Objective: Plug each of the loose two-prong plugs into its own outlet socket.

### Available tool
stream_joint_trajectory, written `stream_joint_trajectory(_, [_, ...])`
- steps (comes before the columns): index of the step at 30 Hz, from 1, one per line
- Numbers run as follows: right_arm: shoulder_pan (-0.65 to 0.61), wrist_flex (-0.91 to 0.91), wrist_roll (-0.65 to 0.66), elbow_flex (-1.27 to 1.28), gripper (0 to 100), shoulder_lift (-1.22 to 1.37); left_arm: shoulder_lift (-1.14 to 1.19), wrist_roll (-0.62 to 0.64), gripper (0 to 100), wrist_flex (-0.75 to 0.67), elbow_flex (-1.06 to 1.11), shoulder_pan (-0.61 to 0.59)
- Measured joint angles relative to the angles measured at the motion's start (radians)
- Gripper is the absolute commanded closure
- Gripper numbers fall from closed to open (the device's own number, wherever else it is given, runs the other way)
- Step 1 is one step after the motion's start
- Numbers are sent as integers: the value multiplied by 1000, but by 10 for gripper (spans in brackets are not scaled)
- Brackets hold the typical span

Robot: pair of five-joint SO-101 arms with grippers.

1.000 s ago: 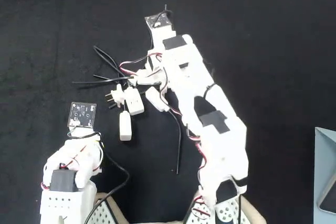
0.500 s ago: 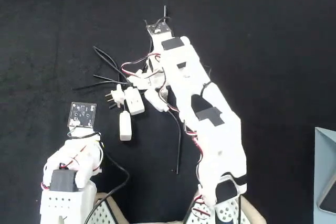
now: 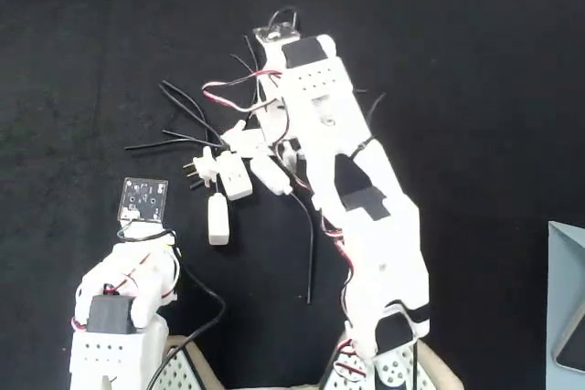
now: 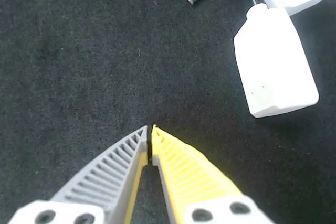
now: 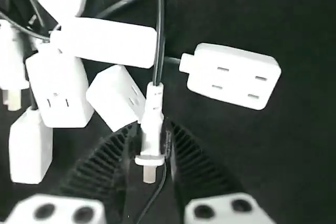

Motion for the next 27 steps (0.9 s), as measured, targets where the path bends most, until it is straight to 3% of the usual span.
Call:
stream_joint_trajectory(5, [-20, 0, 21, 118, 987, -187, 0, 0, 970, 0, 0, 0])
stream_joint_trajectory(12, [-23, 0, 21, 499, 987, -600, 0, 0, 970, 0, 0, 0])
stream_joint_trajectory(18, [123, -23, 21, 868, 986, -845, 0, 0, 970, 0, 0, 0])
stream_joint_trajectory(22, [247, -135, 91, 1096, 986, -905, 0, 0, 970, 0, 0, 0])
stream_joint_trajectory(27, [282, -365, 190, 1347, 984, -911, 0, 0, 970, 0, 0, 0])
